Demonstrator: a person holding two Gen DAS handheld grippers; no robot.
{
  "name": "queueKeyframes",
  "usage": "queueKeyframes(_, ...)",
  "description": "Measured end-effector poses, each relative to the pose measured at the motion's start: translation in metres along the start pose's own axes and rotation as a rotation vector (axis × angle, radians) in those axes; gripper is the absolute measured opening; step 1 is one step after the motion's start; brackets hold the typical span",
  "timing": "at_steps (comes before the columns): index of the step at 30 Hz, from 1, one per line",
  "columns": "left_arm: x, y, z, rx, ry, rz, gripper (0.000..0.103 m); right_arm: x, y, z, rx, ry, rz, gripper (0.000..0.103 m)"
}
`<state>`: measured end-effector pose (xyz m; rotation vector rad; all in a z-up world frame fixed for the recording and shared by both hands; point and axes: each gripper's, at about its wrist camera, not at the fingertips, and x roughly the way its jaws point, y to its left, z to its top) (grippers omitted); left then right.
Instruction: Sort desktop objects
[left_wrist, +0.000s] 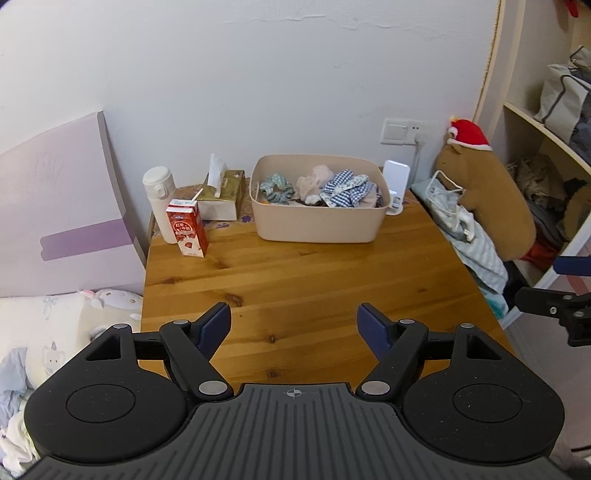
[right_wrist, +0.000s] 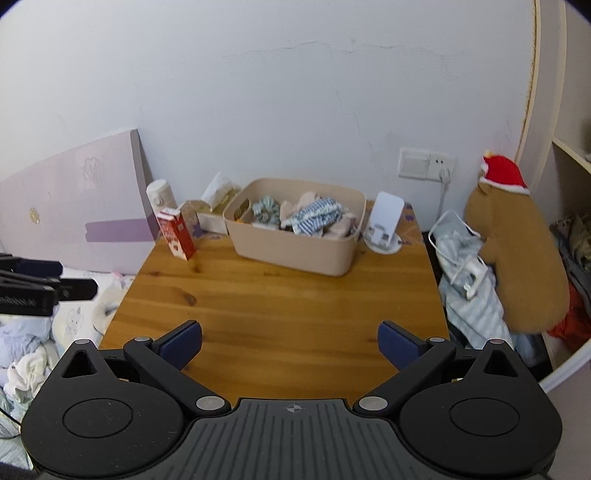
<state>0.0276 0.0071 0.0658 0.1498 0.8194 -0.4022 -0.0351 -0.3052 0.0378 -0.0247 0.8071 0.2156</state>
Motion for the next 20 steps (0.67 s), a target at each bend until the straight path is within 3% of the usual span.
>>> queueKeyframes(20,-0.002,-0.003,-0.013,-0.014,0.064,-0.007,0.077,-0.005,-0.028,-0.003,0.031,0.042,-0.025,0.103)
